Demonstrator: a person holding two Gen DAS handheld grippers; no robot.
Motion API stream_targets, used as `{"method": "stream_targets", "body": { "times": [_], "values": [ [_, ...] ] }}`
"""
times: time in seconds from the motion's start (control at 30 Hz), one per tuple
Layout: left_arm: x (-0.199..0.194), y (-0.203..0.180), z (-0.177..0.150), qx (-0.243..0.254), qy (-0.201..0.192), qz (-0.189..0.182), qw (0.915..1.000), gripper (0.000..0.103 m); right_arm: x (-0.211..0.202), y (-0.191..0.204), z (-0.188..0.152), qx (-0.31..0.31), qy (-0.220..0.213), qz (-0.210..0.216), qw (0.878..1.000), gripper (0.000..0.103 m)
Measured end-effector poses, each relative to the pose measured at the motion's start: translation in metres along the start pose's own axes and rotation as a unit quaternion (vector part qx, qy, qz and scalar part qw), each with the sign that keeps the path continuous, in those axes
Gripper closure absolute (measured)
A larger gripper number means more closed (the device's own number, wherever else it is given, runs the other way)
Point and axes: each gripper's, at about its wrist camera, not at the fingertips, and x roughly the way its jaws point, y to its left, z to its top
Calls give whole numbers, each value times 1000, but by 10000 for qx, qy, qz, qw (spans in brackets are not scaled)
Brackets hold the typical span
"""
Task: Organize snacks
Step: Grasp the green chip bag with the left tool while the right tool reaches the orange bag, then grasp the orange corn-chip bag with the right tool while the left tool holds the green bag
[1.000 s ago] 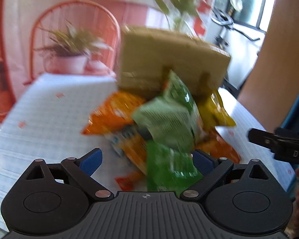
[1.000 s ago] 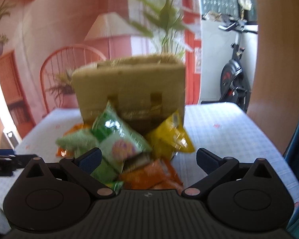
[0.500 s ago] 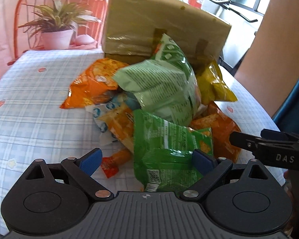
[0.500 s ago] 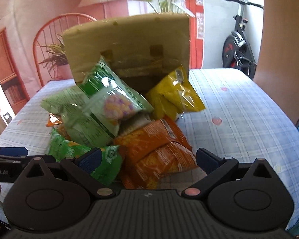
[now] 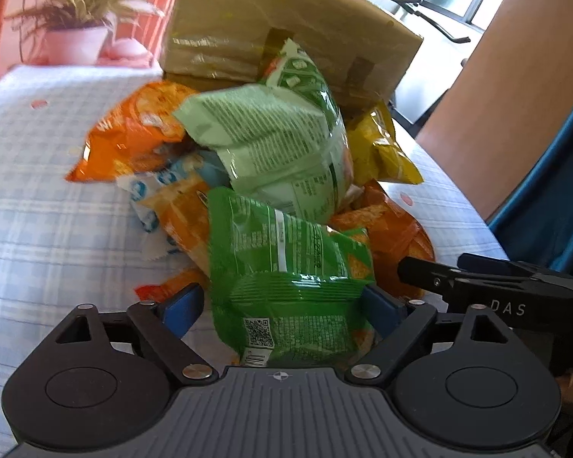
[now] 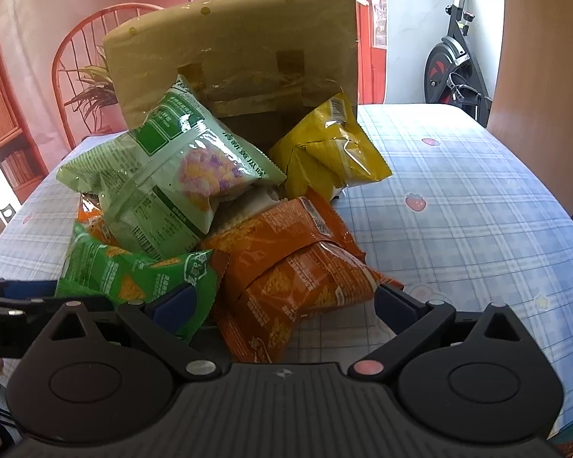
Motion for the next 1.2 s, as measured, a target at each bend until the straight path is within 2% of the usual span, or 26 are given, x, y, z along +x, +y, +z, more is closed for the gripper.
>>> {"method": "stream_targets", "body": {
  "times": [0.23, 0.3, 0.37, 0.47, 0.93, 1.2],
  "values": [
    [12, -2, -2, -45, 179, -247, 9995, 14, 2, -4, 0, 91, 61, 11, 9999, 2],
    [13, 0, -3, -87, 203, -325, 9992, 21, 2, -3, 0, 78, 58, 9, 10000, 2],
    [12, 3, -3, -116, 178, -510, 9985, 36, 2, -3, 0, 70, 56, 5, 10000, 2],
    [7, 0, -4, -7, 98, -410, 9991, 39, 2, -3, 0, 71, 55, 3, 10000, 2],
    [-44, -3, 10, 257, -721, -109, 9970, 41, 6, -12, 5, 180, -3, -31, 9998, 2],
    [-56, -4, 12, 286, -1045, 35, 9941, 41, 12, -15, -2, 565, 183, 264, 9979, 2]
  ]
}}
